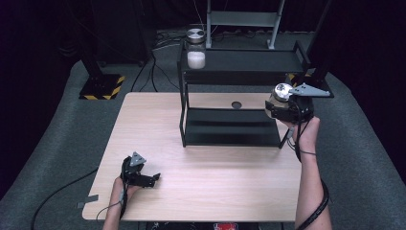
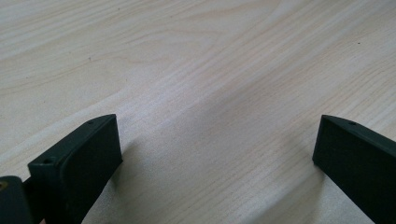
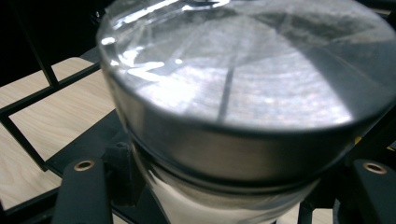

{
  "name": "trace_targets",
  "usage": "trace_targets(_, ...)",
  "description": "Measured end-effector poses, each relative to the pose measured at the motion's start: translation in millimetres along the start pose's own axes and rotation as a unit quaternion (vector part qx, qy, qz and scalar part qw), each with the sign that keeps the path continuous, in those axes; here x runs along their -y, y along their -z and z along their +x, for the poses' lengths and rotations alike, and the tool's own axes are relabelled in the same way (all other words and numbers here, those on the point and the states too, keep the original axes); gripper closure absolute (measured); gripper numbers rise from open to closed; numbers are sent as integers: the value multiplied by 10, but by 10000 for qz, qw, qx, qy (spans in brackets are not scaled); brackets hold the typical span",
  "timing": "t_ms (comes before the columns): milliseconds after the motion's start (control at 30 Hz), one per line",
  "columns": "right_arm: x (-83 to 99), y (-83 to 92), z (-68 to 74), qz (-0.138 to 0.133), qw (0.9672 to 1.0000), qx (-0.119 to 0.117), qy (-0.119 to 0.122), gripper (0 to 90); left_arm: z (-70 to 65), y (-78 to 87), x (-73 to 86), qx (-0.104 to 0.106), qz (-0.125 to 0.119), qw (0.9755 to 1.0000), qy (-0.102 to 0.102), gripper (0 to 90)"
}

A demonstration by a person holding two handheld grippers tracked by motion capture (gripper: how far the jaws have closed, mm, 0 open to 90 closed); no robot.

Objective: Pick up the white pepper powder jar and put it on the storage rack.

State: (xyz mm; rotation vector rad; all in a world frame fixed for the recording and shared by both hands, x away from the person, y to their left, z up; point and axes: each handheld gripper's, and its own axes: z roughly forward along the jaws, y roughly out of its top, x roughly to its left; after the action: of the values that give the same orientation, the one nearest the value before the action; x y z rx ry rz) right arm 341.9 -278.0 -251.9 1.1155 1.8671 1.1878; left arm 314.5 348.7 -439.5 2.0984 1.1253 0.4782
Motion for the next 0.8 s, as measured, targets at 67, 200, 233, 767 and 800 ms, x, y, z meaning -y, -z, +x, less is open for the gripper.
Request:
trace_targets(67, -21, 11, -12, -26, 10000, -1, 10, 302, 0, 0, 0, 1, 0, 10000, 1, 3)
trace_targets(200, -65, 36, -34, -68, 10000, -6, -21, 303, 0, 0, 0, 1, 0, 10000, 1, 3)
trace_targets(233, -73, 42, -38, -87, 10000, -4, -22, 302, 0, 0, 0, 1, 0, 10000, 0, 3)
trace_targets(767, -273, 78, -68, -220, 9997, -48, 63, 303, 0, 0, 0, 1, 0, 10000, 2, 3)
trace_targets(800, -283, 79, -71, -230, 9997, -47, 64, 303, 0, 0, 0, 1, 1, 10000, 0, 3)
